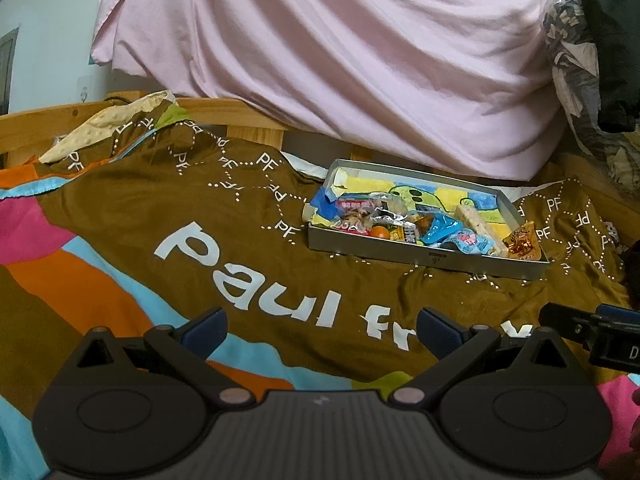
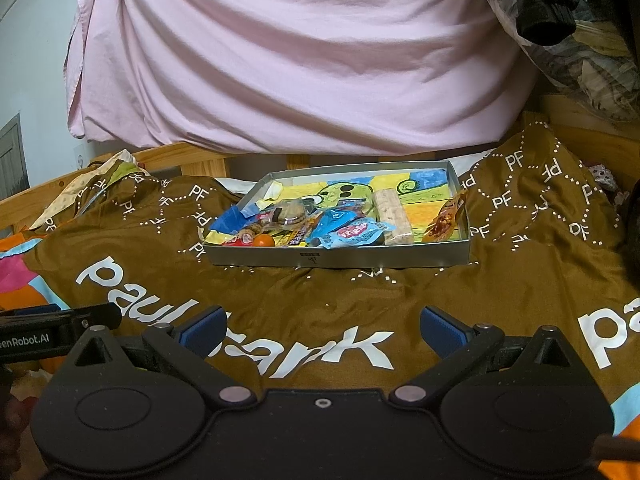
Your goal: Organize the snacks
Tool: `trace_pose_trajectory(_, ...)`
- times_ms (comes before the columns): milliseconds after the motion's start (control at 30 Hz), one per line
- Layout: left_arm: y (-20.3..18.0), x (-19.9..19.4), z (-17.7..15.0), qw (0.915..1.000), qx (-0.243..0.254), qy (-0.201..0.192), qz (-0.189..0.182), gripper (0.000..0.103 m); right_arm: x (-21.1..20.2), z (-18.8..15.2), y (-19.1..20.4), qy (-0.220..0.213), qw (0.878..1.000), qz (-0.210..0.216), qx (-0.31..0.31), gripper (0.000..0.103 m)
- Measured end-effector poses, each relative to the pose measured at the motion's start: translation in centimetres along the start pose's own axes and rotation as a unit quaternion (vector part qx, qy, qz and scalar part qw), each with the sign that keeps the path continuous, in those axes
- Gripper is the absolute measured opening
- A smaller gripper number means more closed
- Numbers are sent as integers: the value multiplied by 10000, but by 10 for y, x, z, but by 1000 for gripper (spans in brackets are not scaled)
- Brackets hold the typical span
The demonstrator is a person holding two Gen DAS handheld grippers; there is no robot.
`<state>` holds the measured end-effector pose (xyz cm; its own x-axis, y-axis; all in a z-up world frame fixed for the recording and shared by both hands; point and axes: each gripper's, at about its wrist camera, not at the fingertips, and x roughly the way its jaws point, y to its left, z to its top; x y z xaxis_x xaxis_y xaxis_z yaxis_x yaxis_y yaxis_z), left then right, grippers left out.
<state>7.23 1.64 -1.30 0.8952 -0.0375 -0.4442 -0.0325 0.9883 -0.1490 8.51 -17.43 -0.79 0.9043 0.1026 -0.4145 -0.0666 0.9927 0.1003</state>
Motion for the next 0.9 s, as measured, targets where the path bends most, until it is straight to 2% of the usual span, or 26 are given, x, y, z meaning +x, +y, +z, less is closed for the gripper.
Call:
trace_pose_trajectory(100,-3,1,0,9998,106,87,126,103,0,0,0,10,10000,2,-2,102)
trace_pose_trajectory(267,-3,0,0,9999,54,121,4,103,1,-1,-1,33,10000,9,-17,102)
trace_pose_trajectory(900,-7,0,-2,9998,159,136,53,103,2,-1,1,128,9999,33,-56,102)
